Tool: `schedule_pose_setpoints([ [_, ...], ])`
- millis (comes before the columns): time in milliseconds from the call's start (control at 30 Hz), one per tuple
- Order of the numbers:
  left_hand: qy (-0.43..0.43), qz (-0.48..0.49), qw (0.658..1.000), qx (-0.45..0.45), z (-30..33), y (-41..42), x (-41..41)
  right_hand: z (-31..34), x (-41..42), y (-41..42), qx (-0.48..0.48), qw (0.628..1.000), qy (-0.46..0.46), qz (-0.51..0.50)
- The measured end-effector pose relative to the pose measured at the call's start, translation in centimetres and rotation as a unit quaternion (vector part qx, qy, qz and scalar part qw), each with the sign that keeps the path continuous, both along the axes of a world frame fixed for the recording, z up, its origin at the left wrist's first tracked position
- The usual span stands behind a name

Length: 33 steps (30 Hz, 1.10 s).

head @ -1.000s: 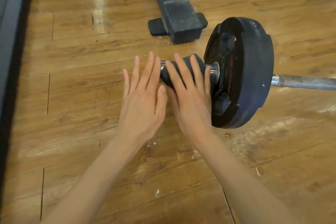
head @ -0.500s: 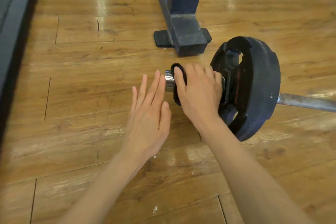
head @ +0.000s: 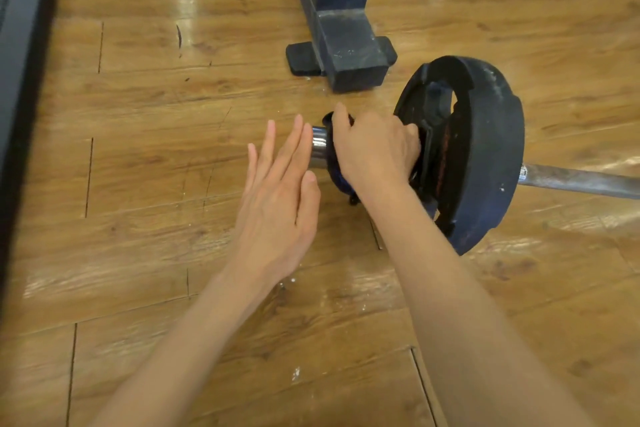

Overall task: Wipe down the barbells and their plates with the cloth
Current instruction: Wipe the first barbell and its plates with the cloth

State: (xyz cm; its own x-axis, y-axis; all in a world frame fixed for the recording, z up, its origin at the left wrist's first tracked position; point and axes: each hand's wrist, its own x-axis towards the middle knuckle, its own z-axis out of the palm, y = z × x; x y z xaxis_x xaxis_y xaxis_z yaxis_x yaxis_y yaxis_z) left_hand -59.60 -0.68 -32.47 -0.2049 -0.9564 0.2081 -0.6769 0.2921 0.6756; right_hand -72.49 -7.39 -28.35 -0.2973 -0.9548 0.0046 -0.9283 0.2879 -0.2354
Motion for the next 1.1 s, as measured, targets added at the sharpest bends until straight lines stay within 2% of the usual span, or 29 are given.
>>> schedule_pose_setpoints([
  [67,0.004,0.001,1.000,-0.003,0.3,-0.1,-0.2,-1.4,0.3,3.3,-0.072,0.997,0.024,0.015],
  [133,0.004,0.003,1.000,-0.010,0.4,-0.3,-0.7,-2.5,0.8,6.5,-0.105,0.993,0.045,0.035],
  [200,0.003,0.000,1.000,-0.014,0.6,0.0,-1.2,-2.0,0.6,6.3,-0.071,0.996,0.043,0.035],
  [267,0.002,-0.004,1.000,-0.017,0.6,0.7,-1.4,0.0,0.5,4.2,0.030,0.999,0.006,0.017],
  [333,-0.004,-0.013,1.000,-0.021,0.5,1.5,-1.2,1.1,0.3,3.1,0.083,0.996,-0.032,0.004],
  [367,-0.008,-0.016,1.000,-0.024,0.5,1.9,-1.0,1.0,0.3,3.5,0.068,0.997,-0.022,0.004],
  [467,-0.022,-0.014,0.999,-0.031,0.8,2.3,-0.5,-0.9,1.2,8.5,-0.063,0.998,0.002,0.015],
  [533,-0.033,-0.009,0.999,-0.025,0.9,2.7,-0.4,-1.9,1.5,11.6,-0.100,0.995,0.001,0.026],
  [600,-0.034,-0.013,0.999,-0.015,1.0,3.8,-0.4,-1.6,1.0,11.8,-0.082,0.996,-0.007,0.028],
  [700,-0.016,-0.028,0.999,-0.008,0.7,6.0,-0.1,0.3,1.5,10.4,0.024,0.999,-0.022,0.026],
  [767,-0.007,-0.041,0.999,-0.001,0.5,7.7,0.3,0.0,2.1,11.9,-0.004,0.999,-0.008,0.045],
  [867,-0.004,-0.060,0.998,0.003,0.6,10.1,0.9,-1.6,1.2,15.7,-0.111,0.990,0.003,0.086],
  [1000,0.009,-0.074,0.997,0.012,0.8,12.3,1.7,-1.6,3.0,18.4,-0.096,0.995,-0.005,0.030],
  [1100,0.033,-0.060,0.997,0.026,1.3,13.6,2.4,-1.9,3.0,20.6,-0.100,0.987,-0.004,0.123],
])
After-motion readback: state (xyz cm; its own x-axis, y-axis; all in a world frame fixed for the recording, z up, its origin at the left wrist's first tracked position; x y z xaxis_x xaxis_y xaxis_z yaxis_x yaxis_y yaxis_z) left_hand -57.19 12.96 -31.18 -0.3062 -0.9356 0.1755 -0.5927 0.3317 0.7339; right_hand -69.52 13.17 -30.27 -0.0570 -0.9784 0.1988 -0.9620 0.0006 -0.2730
